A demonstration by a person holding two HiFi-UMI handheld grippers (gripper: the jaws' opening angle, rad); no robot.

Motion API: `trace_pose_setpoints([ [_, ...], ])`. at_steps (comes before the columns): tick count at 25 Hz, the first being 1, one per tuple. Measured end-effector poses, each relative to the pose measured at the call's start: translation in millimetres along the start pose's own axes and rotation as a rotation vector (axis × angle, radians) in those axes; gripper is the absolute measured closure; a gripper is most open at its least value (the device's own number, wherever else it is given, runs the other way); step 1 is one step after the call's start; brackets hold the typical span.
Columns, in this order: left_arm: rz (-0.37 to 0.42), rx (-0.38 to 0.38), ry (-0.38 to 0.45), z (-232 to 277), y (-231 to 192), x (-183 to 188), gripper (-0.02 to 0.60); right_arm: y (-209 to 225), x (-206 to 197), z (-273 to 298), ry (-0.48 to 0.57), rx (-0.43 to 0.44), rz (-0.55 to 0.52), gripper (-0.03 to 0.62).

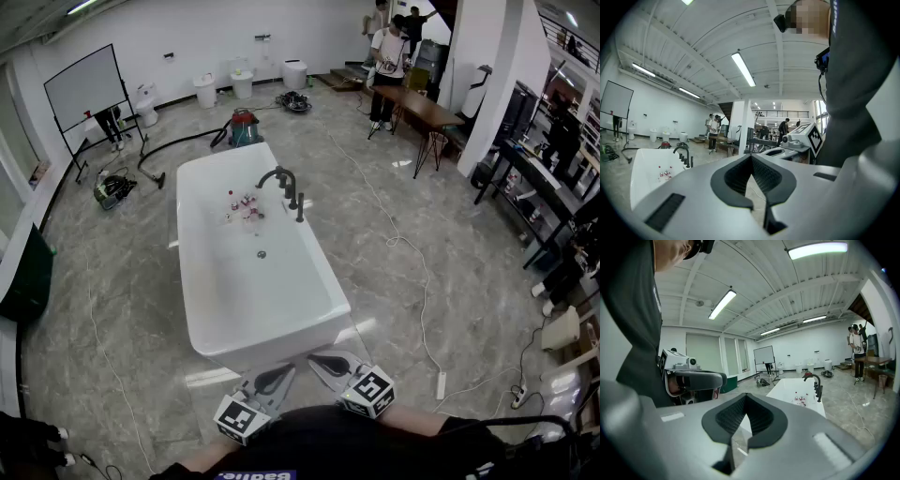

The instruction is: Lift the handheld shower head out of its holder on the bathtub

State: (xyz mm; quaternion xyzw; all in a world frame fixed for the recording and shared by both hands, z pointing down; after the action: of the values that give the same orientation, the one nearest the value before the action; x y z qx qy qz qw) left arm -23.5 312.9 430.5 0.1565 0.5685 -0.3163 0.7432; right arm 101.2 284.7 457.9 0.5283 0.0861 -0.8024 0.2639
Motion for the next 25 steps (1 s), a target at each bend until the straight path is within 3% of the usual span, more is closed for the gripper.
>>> trace_pose_setpoints([
  [5, -0.007, 0.006, 0.01, 0, -7, -11, 0.577, 0, -3, 9, 0.002, -0.001, 0.0, 0.592],
  [25, 0.007, 0.063, 0.002, 9, 2, 8, 0.577, 17, 0, -8, 0.047, 0.039, 0.006, 0.592],
])
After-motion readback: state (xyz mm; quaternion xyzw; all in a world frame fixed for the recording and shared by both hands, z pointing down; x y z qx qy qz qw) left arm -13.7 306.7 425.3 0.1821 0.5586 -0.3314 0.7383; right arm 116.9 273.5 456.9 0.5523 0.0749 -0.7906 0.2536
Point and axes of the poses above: the fingertips, and each gripper's own axes: z forward along the fingers, y to its right, x out of its top, the point moved 6 cm from there along -z, backward along the fingers, and after that the axes turned 12 degrees about -y, right-handed, at the moved point
